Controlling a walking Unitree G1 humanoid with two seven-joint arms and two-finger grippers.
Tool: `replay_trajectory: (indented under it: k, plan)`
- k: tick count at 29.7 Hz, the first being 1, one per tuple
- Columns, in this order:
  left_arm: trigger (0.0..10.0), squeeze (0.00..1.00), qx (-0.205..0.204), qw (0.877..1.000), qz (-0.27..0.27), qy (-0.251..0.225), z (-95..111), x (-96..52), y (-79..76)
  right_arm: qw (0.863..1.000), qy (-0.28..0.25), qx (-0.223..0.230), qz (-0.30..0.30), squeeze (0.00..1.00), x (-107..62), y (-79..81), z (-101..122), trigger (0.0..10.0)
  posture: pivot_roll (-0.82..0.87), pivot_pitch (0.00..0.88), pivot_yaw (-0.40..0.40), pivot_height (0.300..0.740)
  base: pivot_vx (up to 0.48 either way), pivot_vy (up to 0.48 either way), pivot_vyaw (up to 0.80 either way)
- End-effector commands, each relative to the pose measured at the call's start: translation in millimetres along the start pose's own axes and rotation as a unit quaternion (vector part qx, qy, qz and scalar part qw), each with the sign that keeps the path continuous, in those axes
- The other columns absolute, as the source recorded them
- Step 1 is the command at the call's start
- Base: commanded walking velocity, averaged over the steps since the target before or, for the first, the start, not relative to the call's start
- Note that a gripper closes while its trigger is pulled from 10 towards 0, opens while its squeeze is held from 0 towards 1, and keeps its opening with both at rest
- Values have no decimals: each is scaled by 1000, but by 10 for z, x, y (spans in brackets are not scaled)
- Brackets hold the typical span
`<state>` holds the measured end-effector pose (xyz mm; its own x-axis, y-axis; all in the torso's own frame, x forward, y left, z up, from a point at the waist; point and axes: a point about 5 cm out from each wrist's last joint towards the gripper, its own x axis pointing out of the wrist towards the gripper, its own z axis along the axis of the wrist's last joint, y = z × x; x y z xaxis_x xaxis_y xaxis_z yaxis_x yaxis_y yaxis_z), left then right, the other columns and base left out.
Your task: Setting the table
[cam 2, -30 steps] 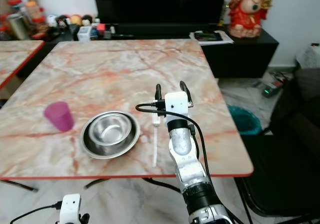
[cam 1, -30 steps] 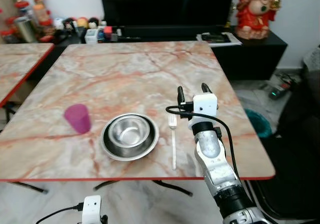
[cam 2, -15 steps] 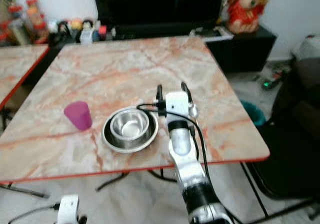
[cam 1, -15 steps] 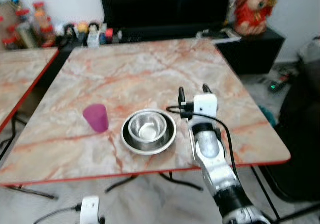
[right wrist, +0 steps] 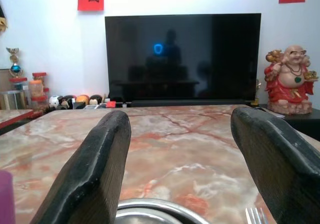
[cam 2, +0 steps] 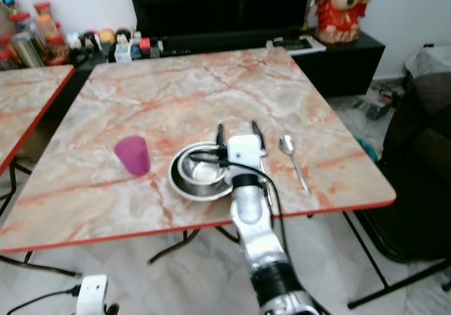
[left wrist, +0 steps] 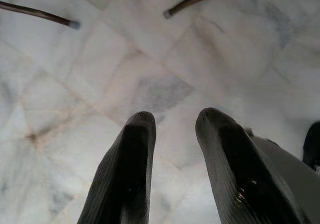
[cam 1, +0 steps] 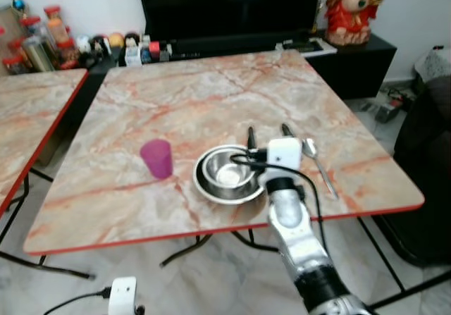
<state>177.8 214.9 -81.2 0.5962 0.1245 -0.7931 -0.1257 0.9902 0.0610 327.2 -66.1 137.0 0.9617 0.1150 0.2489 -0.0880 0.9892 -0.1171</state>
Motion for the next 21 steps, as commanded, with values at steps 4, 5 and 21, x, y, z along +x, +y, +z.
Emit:
replay_trajectory:
  k: [4, 5, 21]
  plan:
    - [10000, 0, 2, 1000, 0, 3, -24, -5, -3, 1000, -2, -1, 2, 0, 26, -18, 9, 10000, -11, 0, 62, 740, 0, 480, 0]
    - [10000, 0, 2, 1000, 0, 4, -27, -5, -6, 1000, -2, -1, 3, 0, 23, -14, 7, 10000, -11, 0, 62, 740, 0, 480, 0]
    - [10000, 0, -7, 1000, 7, 1, -16, -5, 23, 1000, -3, 1, -1, 0, 47, -32, 25, 10000, 0, 0, 56, 740, 0, 480, 0]
